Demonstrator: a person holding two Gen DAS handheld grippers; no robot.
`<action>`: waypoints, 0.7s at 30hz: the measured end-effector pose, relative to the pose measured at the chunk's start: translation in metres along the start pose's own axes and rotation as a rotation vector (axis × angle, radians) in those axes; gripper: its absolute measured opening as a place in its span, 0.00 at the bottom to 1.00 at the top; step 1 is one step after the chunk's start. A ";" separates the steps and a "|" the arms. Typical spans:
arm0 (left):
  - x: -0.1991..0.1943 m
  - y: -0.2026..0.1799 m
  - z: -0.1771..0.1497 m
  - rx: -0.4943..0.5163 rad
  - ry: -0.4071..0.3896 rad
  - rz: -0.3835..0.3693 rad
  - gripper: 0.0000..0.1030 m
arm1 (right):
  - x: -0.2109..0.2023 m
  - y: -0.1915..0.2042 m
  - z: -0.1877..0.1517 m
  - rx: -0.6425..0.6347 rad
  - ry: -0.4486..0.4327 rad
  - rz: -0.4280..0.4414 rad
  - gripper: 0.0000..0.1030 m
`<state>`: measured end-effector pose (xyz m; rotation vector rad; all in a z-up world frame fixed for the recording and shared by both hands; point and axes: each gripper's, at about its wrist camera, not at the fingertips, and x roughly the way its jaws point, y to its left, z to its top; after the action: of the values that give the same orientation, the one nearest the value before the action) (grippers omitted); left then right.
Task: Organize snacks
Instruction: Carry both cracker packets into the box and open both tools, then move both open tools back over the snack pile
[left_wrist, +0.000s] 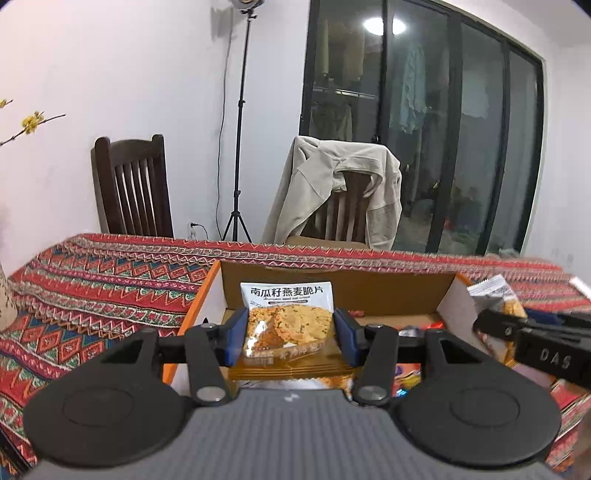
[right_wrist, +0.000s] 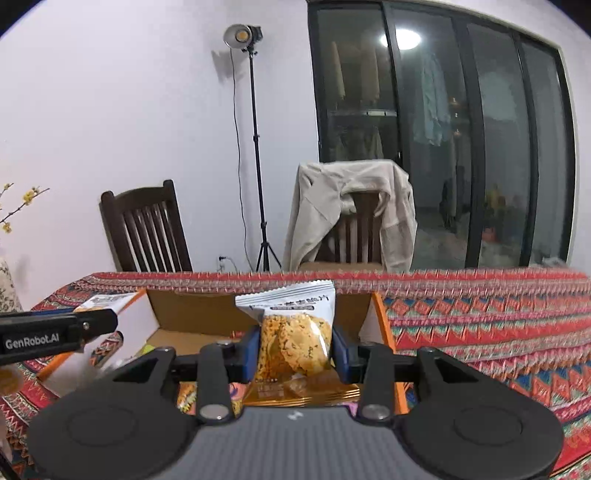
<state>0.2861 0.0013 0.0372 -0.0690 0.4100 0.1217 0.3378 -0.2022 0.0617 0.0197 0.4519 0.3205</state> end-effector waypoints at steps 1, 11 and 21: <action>0.002 0.000 -0.003 0.008 0.002 -0.001 0.50 | 0.003 -0.001 -0.003 -0.002 0.007 0.001 0.38; -0.004 0.006 -0.010 -0.012 -0.038 -0.005 1.00 | 0.011 -0.012 -0.014 0.030 0.044 0.007 0.83; -0.007 0.010 -0.005 -0.038 -0.040 0.029 1.00 | 0.002 -0.014 -0.012 0.046 0.035 0.003 1.00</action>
<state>0.2764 0.0096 0.0355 -0.0982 0.3687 0.1593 0.3381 -0.2157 0.0487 0.0595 0.4938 0.3141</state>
